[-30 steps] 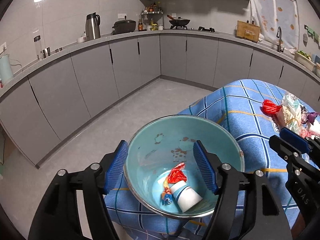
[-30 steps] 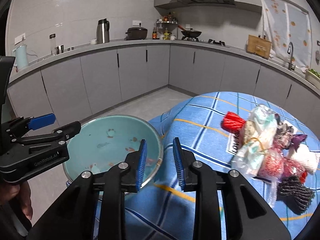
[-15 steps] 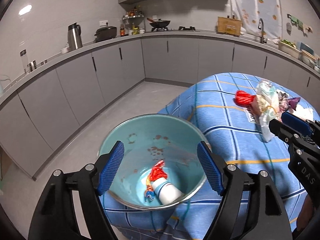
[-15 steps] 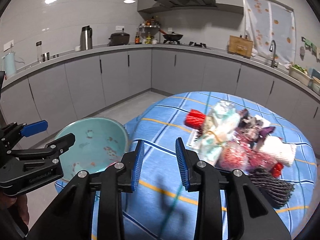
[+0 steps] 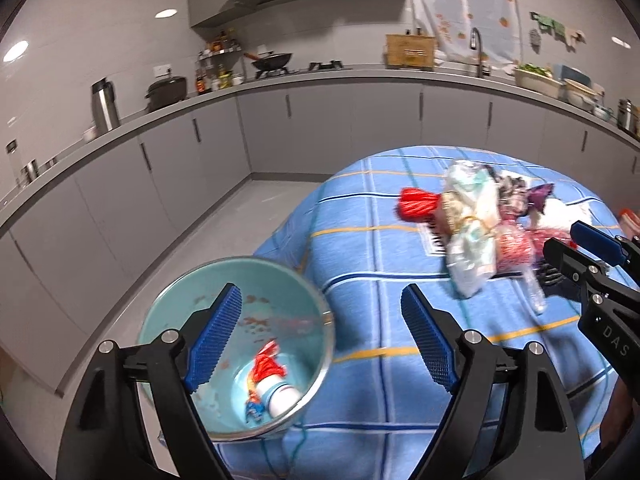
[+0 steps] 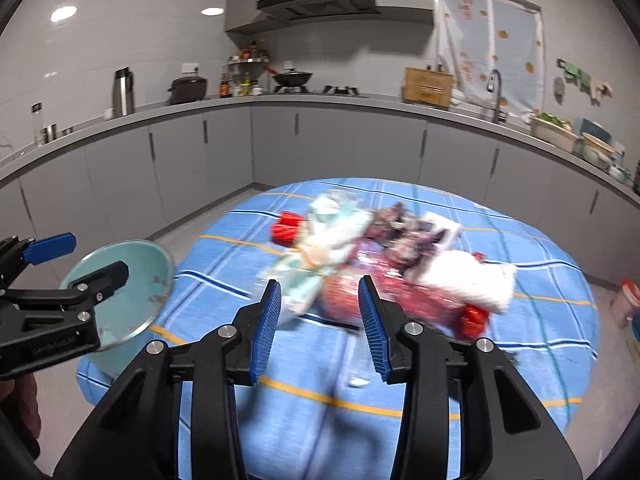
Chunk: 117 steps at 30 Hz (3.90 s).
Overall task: Collect trash
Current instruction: 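Grasp the rubber-banded plastic bag with the left gripper while the right gripper grasps the black mesh net, then carry the plastic bag and black mesh net over the teal bucket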
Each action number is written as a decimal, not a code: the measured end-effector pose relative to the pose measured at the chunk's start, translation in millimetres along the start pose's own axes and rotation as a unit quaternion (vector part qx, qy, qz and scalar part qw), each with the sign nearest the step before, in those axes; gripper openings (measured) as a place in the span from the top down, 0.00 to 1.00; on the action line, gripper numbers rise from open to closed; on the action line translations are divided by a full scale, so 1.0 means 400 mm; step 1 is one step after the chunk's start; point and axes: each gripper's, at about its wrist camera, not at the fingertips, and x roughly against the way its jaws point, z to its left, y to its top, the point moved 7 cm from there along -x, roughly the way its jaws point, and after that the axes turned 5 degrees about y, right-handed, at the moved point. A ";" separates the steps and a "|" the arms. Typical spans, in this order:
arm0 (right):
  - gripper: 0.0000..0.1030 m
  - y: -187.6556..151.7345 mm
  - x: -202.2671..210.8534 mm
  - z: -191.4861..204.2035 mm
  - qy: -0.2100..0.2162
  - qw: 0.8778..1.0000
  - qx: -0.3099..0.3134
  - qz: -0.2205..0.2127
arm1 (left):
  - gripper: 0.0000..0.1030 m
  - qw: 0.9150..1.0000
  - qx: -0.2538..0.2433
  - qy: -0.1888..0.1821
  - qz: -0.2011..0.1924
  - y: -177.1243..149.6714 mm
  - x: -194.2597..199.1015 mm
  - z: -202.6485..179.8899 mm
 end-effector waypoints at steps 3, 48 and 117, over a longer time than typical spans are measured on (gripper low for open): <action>0.60 -0.016 0.014 -0.057 -0.022 1.000 -0.010 0.001 | 0.20 1.000 -0.012 -0.012 -0.005 0.016 -0.004 -0.047; 0.41 -0.115 0.012 -0.311 -0.104 0.991 -0.079 0.030 | 0.82 0.989 -0.078 -0.121 0.015 0.036 -0.094 -0.281; 0.92 0.136 0.024 0.169 0.080 0.996 0.016 -0.027 | 0.82 0.997 0.057 0.053 0.010 -0.020 0.034 0.268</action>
